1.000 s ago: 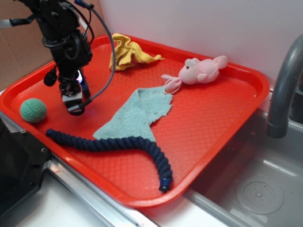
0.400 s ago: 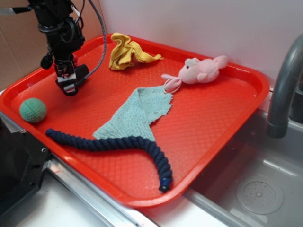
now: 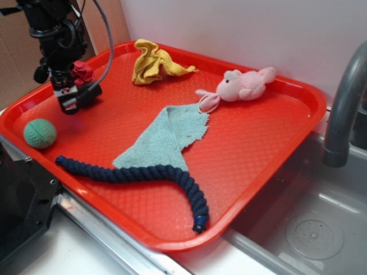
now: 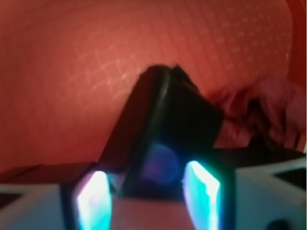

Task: Grab the black box.

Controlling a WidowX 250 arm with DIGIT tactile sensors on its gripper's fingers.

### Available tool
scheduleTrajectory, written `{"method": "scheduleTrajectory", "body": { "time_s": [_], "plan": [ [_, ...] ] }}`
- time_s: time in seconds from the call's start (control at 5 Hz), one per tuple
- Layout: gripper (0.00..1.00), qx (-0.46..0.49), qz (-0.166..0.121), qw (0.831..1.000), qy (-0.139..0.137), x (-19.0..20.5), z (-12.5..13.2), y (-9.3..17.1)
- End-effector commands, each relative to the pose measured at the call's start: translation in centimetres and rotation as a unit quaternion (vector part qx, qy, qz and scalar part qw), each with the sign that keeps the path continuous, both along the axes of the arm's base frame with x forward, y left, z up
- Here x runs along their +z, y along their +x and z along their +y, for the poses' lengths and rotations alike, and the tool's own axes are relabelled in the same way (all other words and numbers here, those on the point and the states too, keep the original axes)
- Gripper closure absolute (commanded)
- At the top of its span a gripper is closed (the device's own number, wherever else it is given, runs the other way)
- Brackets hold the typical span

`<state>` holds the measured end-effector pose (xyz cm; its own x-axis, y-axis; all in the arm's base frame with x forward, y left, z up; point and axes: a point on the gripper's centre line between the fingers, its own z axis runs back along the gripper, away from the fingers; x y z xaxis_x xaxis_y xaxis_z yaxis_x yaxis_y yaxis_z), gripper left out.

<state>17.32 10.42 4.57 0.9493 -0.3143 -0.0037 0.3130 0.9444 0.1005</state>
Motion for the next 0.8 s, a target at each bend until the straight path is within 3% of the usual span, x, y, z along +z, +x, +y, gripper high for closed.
{"method": "scheduleTrajectory", "body": {
  "time_s": [0.0, 0.2, 0.4, 0.6],
  "plan": [
    [1.0, -0.022, -0.141, 0.99, -0.005, 10.4, -5.9, 1.0],
    [1.0, -0.066, -0.152, 0.986, 0.002, 14.1, -8.5, 1.8],
    [0.0, -0.036, -0.125, 0.991, -0.004, 11.7, -6.2, 1.8],
    [0.0, 0.01, -0.097, 0.995, -0.019, 7.9, -1.5, 1.7]
  ]
}}
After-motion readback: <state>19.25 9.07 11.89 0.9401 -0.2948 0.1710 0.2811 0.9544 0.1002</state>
